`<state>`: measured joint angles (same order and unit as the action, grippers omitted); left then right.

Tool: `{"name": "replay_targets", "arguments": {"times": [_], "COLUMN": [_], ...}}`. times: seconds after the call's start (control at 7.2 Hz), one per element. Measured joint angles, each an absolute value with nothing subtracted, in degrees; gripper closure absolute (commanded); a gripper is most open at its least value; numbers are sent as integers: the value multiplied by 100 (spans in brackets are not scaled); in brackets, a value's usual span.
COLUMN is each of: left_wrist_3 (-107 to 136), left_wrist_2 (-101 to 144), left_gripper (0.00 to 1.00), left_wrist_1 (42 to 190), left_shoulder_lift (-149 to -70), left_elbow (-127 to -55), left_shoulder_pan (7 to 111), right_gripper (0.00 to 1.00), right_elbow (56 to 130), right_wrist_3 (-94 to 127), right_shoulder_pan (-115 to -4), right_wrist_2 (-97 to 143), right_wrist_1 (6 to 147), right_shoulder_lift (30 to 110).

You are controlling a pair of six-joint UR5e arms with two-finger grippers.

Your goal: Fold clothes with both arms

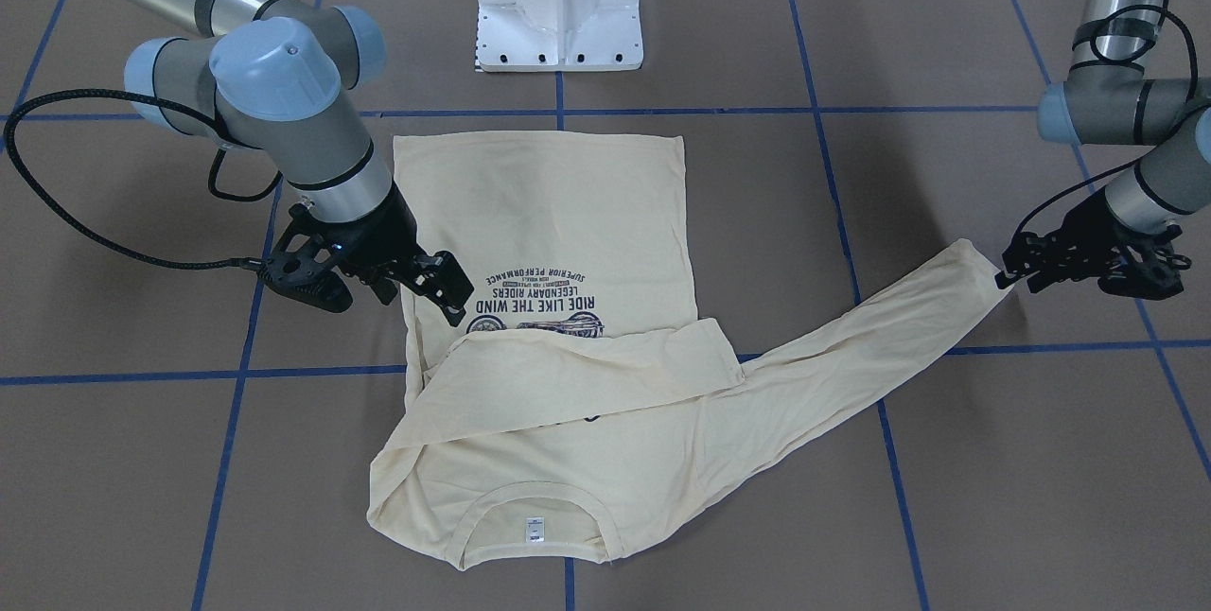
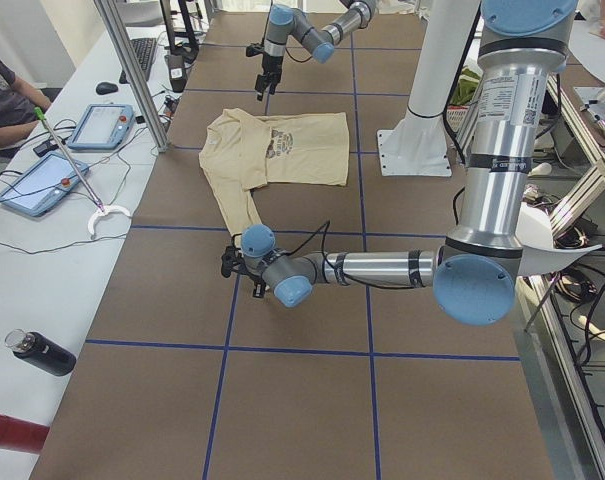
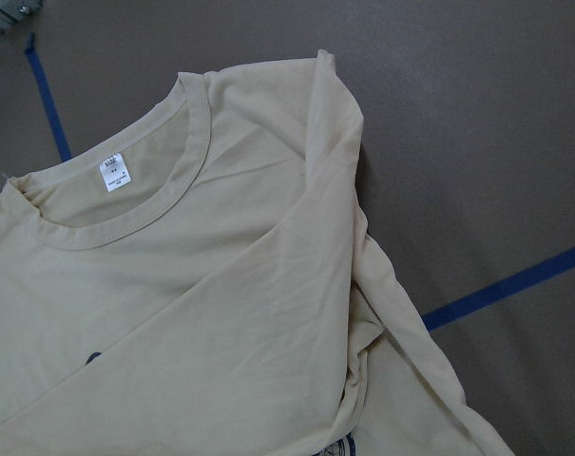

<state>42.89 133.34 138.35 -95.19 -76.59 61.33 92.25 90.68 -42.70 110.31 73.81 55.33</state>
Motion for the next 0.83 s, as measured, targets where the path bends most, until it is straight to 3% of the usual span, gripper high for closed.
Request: {"name": "replay_targets", "arguments": {"times": [0.83], "left_wrist_3": [4294], "left_wrist_2": [13393], "left_gripper": [43], "left_wrist_1": [13826], "left_shoulder_lift": [-9504], "left_elbow": [-7635], "left_shoulder_pan": [6056], "right_gripper": [1], "right_elbow": [9243], "right_wrist_3": [9062], "right_shoulder_pan": [-4254], "right_wrist_2": [11023], "right_wrist_1": [7374], "right_shoulder_lift": [5668]}}
